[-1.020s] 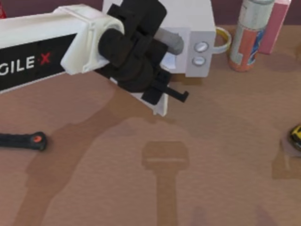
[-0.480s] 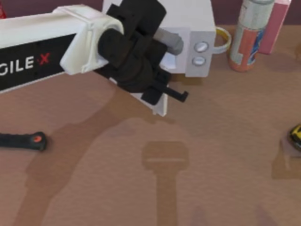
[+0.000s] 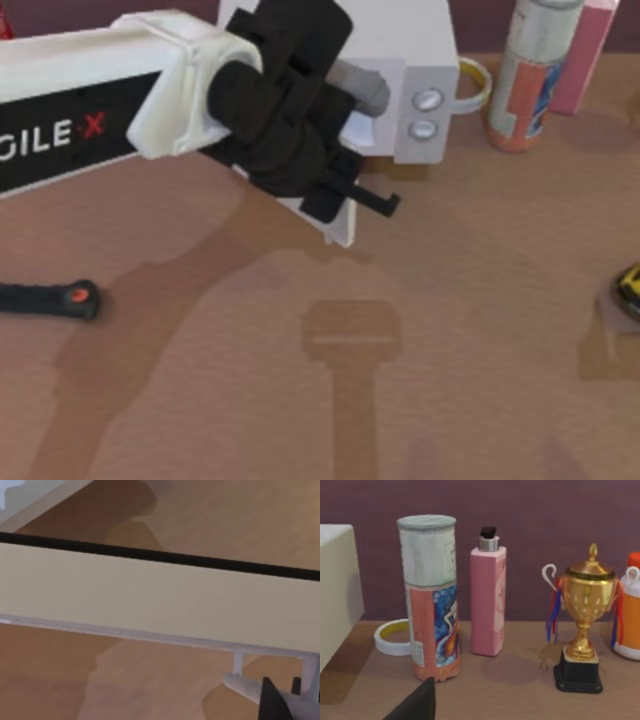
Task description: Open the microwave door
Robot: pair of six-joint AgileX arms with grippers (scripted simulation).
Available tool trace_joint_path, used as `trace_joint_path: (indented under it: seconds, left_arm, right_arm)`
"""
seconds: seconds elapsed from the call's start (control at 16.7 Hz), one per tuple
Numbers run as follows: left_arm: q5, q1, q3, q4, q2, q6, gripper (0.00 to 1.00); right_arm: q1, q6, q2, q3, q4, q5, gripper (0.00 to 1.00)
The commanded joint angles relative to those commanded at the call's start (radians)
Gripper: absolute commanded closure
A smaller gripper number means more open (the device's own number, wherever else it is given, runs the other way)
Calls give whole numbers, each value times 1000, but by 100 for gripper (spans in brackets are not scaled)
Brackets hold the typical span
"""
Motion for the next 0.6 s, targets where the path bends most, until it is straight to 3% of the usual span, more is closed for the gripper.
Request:
trace_joint_path:
  seconds: [0.36, 0.6]
  left_arm:
    - [10, -5, -4, 0, -1, -3, 100]
    - [43, 21, -41, 8, -36, 68, 100]
  right_arm:
    - [0, 0, 0, 0, 0, 0, 0]
    - [0, 0, 0, 0, 0, 0, 0]
